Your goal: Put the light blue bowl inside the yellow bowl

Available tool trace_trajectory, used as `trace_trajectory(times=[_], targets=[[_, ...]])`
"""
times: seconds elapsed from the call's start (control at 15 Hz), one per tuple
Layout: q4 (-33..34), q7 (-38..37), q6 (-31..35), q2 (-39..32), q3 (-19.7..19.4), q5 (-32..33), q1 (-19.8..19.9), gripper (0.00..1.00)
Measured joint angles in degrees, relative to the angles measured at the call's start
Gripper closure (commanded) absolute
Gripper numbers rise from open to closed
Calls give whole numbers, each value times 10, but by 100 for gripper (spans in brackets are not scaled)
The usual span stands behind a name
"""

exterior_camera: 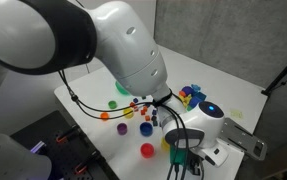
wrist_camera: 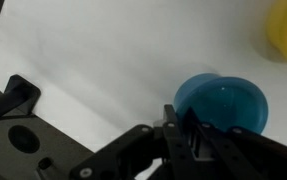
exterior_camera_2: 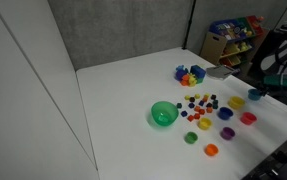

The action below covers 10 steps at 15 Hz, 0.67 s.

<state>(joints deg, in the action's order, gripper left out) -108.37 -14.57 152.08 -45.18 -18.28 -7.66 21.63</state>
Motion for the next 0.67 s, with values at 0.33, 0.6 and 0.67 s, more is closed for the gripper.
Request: trace_trajectory(times=[0.33,0.6,0.67], targets=[[-28,1,-11,47,27,-4,-6,95],[-66,2,-7,75,51,-12,-21,95],[-76,3,-2,80,57,-15,-25,95]])
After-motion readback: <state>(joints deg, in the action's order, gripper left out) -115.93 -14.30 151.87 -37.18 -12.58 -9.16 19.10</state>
